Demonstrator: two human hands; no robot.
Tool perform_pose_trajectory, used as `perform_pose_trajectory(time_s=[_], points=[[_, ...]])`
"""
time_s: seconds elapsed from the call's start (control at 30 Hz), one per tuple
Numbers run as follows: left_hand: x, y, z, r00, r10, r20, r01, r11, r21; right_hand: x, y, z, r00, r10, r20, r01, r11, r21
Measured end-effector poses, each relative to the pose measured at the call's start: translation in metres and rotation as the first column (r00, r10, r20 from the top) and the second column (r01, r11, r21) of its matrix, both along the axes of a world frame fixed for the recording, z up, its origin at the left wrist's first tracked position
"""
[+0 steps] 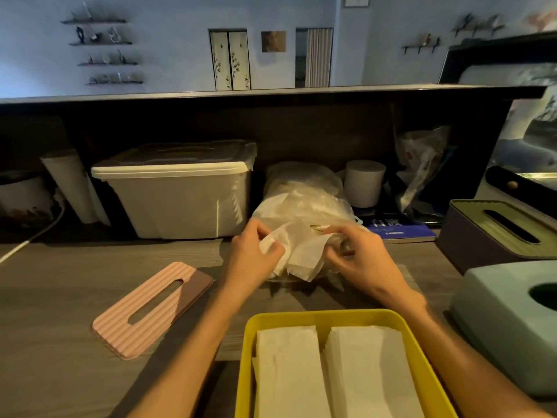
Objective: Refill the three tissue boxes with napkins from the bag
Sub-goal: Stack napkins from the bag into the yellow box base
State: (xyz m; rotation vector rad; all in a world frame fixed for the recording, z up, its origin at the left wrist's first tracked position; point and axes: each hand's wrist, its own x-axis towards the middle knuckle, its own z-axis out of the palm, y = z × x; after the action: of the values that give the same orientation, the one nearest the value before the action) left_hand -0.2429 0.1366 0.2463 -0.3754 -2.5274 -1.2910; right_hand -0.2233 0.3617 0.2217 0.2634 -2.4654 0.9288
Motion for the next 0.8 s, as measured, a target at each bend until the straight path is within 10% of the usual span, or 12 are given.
perform_pose_trajectory(time_s=[0.13,0.3,0.67,0.8], points=[[0.005,-0.001,0.009,0.897,-0.214,0.386,0.045,0.915,0.402,0.008,-0.002,0.010,0.996,0.067,0.051,-0.047,0.949,-0.312],[0.018,0.001,0.013,0.736,-0.500,0.456,-0.096,0.591,0.801,0.013,-0.003,0.017,0.993,0.100,0.068,-0.060,0.896,-0.441],[0.028,0.010,0.004,0.610,-0.604,0.513,-0.142,0.554,0.821,0.025,-0.003,0.036,0.922,0.362,0.139,-0.201,0.753,-0.627],[0.031,0.023,0.005,0.525,-0.692,0.495,-0.133,0.507,0.851,0.021,-0.014,0.026,0.956,0.231,0.181,-0.113,0.860,-0.497]])
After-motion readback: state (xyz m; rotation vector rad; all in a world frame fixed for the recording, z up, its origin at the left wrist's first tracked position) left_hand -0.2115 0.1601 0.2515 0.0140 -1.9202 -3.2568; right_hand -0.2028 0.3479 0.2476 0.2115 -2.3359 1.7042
